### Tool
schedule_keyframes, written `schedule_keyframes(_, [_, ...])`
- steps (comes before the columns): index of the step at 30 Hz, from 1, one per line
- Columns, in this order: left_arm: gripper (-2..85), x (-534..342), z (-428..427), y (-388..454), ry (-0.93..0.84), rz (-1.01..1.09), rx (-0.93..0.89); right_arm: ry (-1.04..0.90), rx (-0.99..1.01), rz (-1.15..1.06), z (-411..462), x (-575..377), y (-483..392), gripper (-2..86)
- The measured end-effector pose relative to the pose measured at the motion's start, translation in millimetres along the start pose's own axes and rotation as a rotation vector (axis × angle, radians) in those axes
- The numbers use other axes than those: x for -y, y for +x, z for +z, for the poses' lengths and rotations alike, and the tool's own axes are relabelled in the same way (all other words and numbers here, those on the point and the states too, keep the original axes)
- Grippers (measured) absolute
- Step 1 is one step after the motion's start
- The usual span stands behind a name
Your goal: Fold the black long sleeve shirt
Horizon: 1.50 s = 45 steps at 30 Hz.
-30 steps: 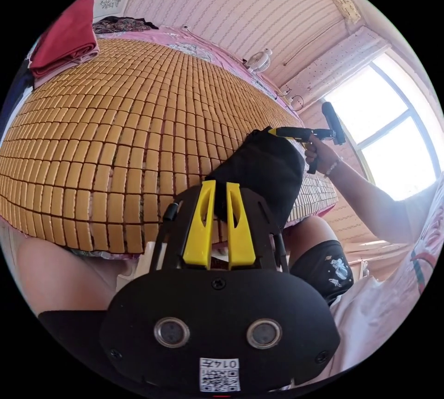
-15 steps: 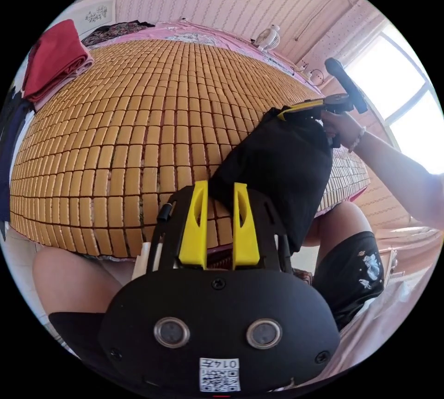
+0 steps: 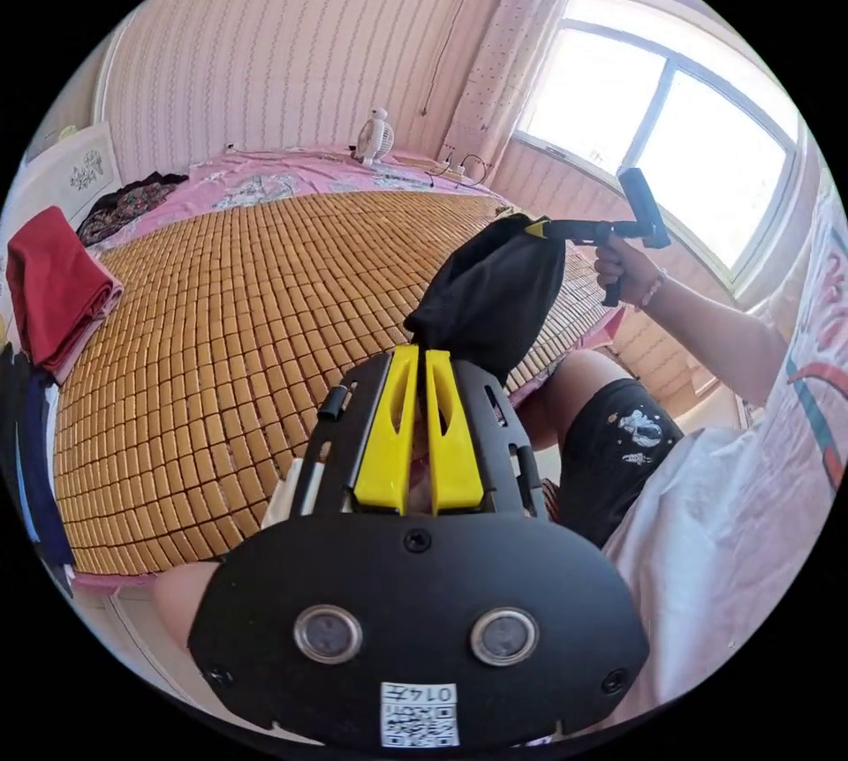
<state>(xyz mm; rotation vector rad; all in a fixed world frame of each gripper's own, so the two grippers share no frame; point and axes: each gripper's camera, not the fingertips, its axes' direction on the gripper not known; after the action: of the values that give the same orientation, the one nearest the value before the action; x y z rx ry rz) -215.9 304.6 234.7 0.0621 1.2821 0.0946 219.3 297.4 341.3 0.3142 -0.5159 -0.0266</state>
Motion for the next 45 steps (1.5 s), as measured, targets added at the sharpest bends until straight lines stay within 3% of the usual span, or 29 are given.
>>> schedule_keyframes(9, [-1.0, 29, -31, 81, 0.098, 0.193, -0.072, 0.284, -0.009, 0.140, -119, -89, 20, 3.8])
schedule_keyframes(16, [-1.0, 40, -34, 104, 0.085, 0.147, -0.113, 0.328, -0.053, 0.132, -163, -109, 27, 3.8])
schedule_keyframes(23, [-1.0, 34, -74, 105, 0.135, 0.142, -0.030, 0.359, -0.007, 0.085, -170, -97, 11, 3.7])
schedule_keyframes(35, [-1.0, 22, -136, 54, 0.223, 0.021, 0.121, 0.298, 0.143, -0.094, -123, -4, -51, 3.8])
schedule_keyframes(45, [-1.0, 38, -147, -34, 0.338, -0.077, 0.231, 0.184, 0.179, -0.397, -35, 172, -142, 3.6])
